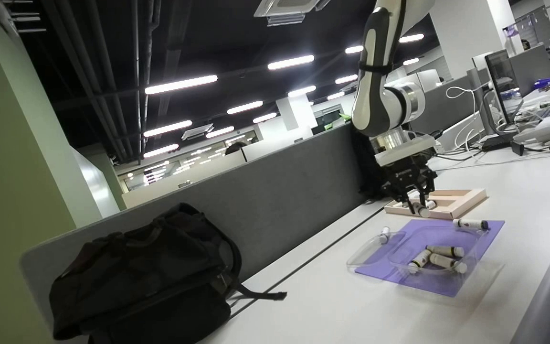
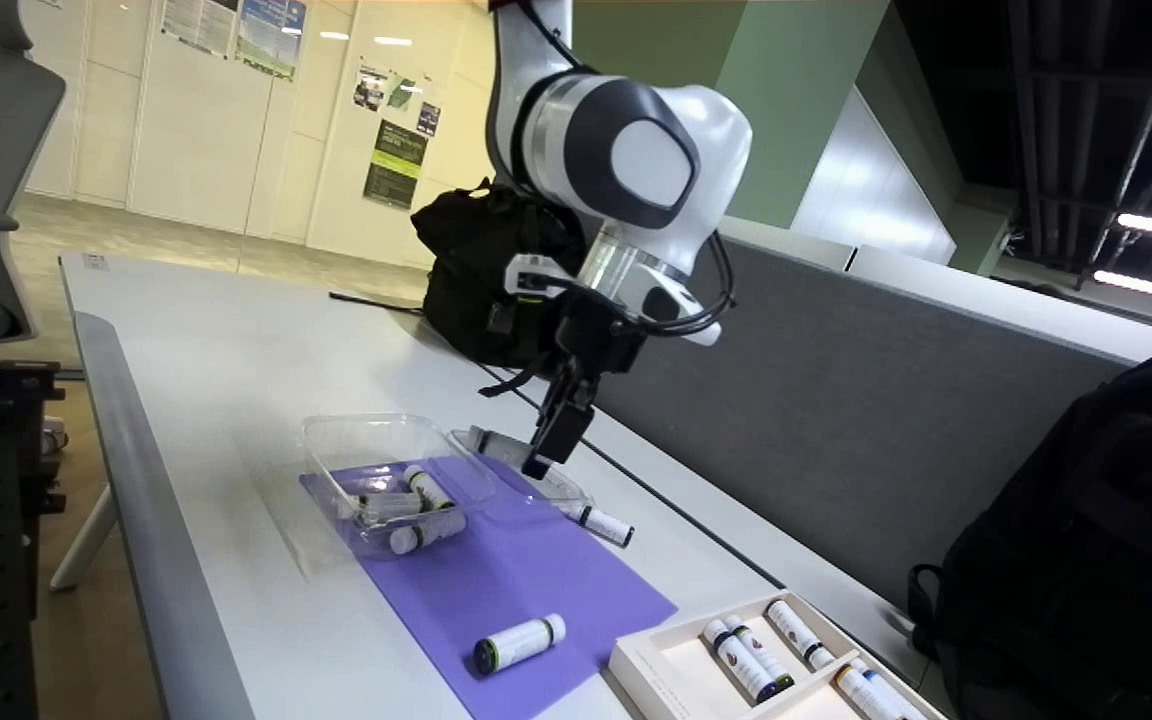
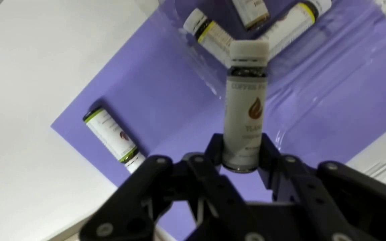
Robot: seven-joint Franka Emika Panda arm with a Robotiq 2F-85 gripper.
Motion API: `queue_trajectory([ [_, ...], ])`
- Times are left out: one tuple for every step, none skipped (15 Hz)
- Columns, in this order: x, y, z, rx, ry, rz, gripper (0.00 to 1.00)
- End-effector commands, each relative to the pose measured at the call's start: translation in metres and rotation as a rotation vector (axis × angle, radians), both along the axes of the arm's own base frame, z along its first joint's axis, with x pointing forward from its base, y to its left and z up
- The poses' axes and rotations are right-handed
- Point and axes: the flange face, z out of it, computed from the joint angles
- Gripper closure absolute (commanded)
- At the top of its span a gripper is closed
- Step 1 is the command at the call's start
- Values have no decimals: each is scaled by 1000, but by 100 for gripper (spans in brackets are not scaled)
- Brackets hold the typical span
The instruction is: Remove one bottle from the clear box and put back two more
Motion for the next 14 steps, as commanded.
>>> queue_trajectory([
  [-16, 52, -12, -20, 52, 75, 93],
  [-18, 66, -18, -26, 59, 99, 93],
  [-20, 79, -23, -27, 67, 123, 93],
  [-22, 88, -27, -27, 78, 149, 93],
  [-23, 95, -30, -26, 83, 158, 53],
  [-24, 99, -31, -21, 91, 170, 44],
  [-25, 100, -31, -23, 91, 178, 39],
  [-25, 98, -27, -21, 88, 177, 31],
  [-25, 94, -23, -17, 78, 173, 25],
  [-24, 89, -14, -5, 64, 163, 19],
  [-23, 84, -6, 4, 50, 152, 11],
  [-22, 78, 5, 14, 25, 138, 5],
  [-22, 71, 19, 25, -1, 124, 1],
  [-21, 64, 31, 38, -35, 98, 0],
])
